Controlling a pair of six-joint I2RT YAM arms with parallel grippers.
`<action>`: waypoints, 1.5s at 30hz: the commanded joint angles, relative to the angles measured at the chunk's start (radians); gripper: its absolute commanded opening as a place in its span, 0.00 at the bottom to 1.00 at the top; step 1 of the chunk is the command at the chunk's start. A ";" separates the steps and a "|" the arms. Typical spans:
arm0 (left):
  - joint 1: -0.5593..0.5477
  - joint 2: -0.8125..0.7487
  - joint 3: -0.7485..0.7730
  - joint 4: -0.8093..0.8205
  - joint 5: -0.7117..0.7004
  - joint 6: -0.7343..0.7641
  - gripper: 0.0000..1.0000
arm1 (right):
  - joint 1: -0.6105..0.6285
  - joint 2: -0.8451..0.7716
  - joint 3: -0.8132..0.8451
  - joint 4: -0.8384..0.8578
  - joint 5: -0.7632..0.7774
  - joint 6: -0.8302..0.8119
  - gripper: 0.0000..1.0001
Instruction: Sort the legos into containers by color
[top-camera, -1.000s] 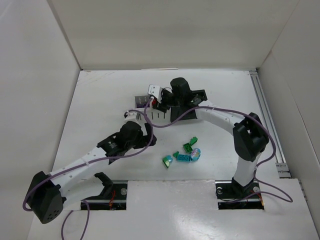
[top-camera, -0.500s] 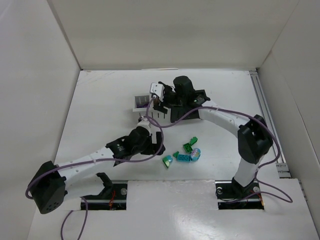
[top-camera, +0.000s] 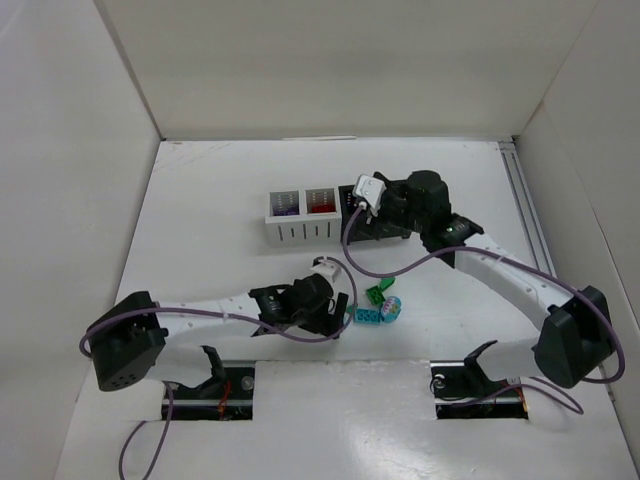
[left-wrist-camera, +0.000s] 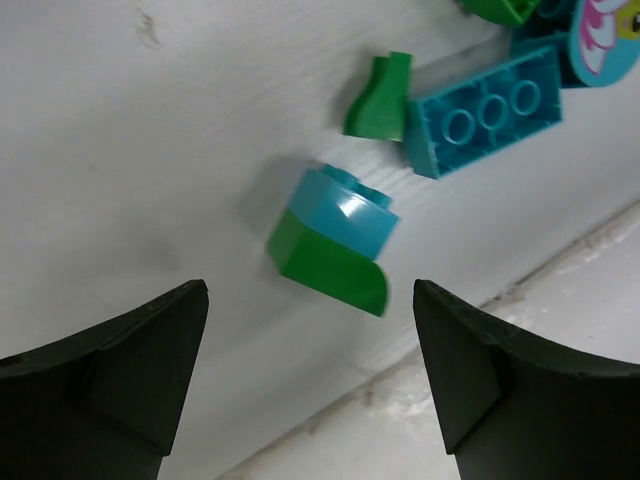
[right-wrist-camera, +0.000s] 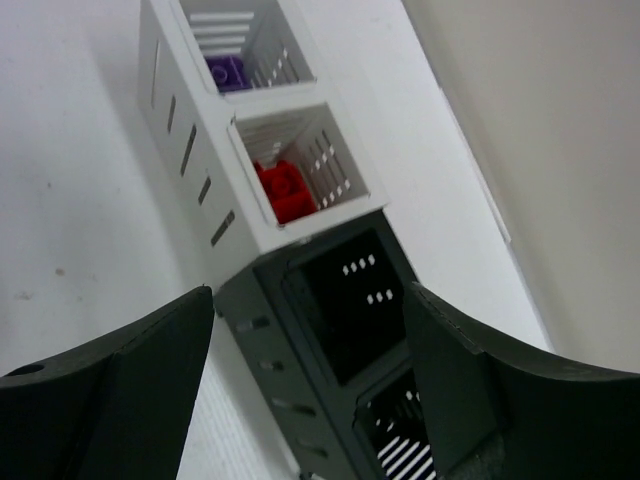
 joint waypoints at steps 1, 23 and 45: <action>-0.076 0.022 0.074 -0.037 -0.051 -0.106 0.80 | -0.013 -0.058 -0.044 0.023 0.044 0.027 0.81; -0.203 0.327 0.318 -0.401 -0.332 -0.481 0.21 | -0.090 -0.256 -0.210 0.004 0.097 0.066 0.82; -0.203 -0.148 0.150 0.237 -0.597 0.173 0.00 | -0.143 -0.366 -0.297 -0.030 -0.391 0.208 0.94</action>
